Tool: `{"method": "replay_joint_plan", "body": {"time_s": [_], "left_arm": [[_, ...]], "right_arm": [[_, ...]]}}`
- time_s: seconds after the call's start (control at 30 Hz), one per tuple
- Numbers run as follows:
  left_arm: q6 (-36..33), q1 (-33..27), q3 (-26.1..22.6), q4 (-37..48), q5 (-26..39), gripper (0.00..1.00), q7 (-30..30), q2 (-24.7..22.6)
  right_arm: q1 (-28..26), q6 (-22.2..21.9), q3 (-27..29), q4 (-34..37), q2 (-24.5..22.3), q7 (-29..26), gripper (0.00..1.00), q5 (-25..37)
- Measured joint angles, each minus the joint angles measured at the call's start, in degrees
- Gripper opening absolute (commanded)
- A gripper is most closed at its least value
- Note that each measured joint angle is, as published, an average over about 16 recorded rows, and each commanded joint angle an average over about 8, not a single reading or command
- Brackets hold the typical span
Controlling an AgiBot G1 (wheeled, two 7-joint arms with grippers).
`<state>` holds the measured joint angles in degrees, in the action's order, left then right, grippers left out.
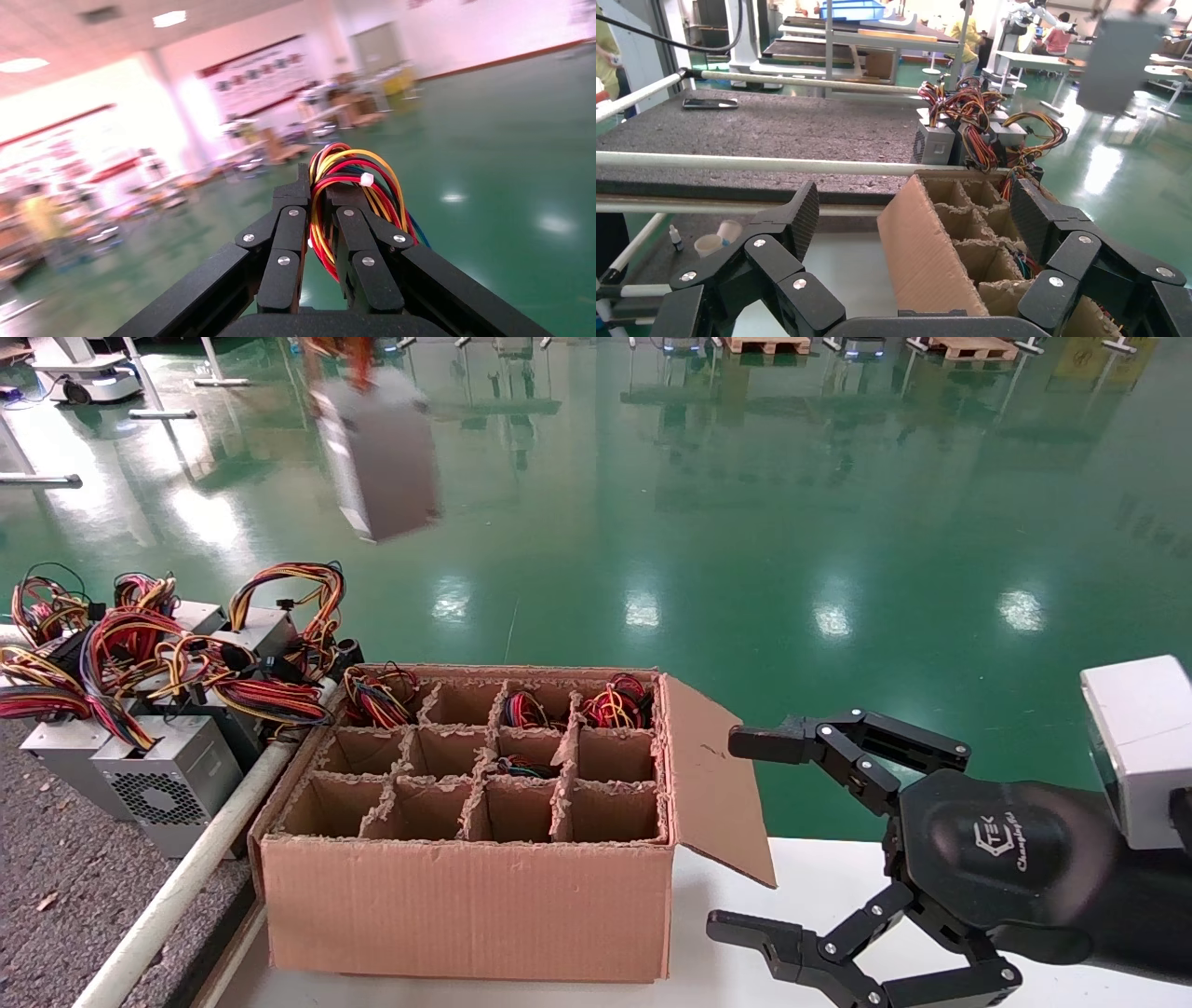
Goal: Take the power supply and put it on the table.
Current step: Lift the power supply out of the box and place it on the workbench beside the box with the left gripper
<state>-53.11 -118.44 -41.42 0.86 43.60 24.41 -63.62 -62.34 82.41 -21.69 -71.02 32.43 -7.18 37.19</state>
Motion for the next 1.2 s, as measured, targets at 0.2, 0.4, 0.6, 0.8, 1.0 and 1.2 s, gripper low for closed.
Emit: {"method": "replay_joint_plan", "body": {"time_s": [0.2,0.4,0.6,0.8,1.0,1.2], "left_arm": [[5.6,-2.5,-0.4,0.8,0.5,0.0,0.8,3.1],[9.3,-4.0,-1.1,1.0,1.3,0.0,1.5,6.8],[11.7,-5.2,-1.7,1.0,2.2,0.0,1.9,11.0],[13.1,-6.5,-2.5,0.9,3.1,0.0,1.9,15.5],[13.5,-7.7,-3.5,0.9,4.5,0.0,1.6,20.0],[13.4,-8.3,-4.9,1.0,6.6,0.0,1.1,23.8]], "right_arm": [[0.0,0.0,0.0,0.0,0.0,0.0,1.0,0.0],[0.0,0.0,0.0,0.0,0.0,0.0,1.0,0.0],[0.0,0.0,0.0,0.0,0.0,0.0,1.0,0.0],[0.0,0.0,0.0,0.0,0.0,0.0,1.0,0.0],[0.0,0.0,0.0,0.0,0.0,0.0,1.0,0.0],[0.0,0.0,0.0,0.0,0.0,0.0,1.0,0.0]]}}
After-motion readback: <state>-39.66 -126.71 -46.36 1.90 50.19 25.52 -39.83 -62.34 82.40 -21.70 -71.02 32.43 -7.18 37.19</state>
